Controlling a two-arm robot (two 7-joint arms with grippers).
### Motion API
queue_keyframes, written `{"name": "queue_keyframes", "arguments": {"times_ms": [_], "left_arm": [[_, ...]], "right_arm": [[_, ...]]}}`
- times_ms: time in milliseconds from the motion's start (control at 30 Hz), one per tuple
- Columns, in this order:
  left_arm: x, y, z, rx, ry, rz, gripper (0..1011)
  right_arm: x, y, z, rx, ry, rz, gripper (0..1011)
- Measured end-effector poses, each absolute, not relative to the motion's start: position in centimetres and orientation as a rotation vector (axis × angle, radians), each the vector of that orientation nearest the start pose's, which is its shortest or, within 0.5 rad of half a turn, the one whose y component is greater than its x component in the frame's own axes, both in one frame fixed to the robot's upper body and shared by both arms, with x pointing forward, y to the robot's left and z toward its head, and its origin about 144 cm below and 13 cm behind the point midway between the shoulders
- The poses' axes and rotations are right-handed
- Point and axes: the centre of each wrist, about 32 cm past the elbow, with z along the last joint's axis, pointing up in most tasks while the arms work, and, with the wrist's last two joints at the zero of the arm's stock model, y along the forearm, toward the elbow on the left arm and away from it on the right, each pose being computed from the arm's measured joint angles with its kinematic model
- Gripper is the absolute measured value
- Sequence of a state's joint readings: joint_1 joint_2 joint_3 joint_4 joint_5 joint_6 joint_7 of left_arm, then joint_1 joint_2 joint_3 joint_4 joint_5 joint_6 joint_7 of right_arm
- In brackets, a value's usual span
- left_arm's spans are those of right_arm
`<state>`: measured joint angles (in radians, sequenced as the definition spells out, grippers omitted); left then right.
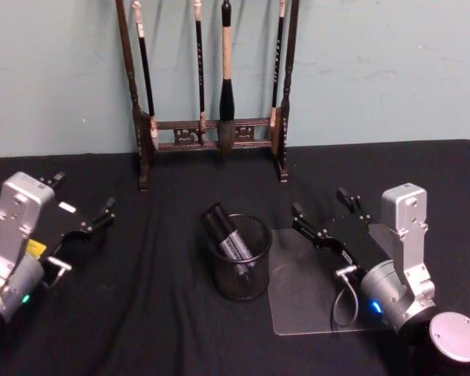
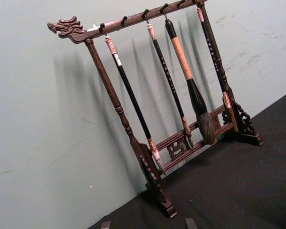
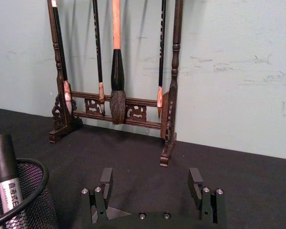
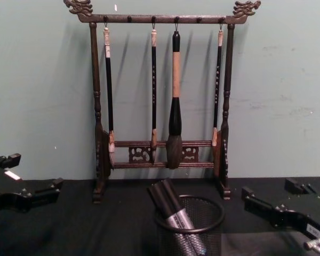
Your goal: Pick up the water-based marker from the table and place it into the pen holder.
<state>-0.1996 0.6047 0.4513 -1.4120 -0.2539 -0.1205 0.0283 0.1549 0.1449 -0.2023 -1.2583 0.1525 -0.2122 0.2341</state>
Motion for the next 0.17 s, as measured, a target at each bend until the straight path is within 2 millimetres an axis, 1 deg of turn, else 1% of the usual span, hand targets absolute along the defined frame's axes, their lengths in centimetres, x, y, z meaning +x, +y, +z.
{"name": "queue_keyframes", "arguments": {"times_ms": [167], "left_arm": [[48.86,30.97,113.98,0.304,-0.285,1.248,1009]], "right_arm": [[49.31,-22.26,109.35,0.003,-0.037,-1.184,1004]]}}
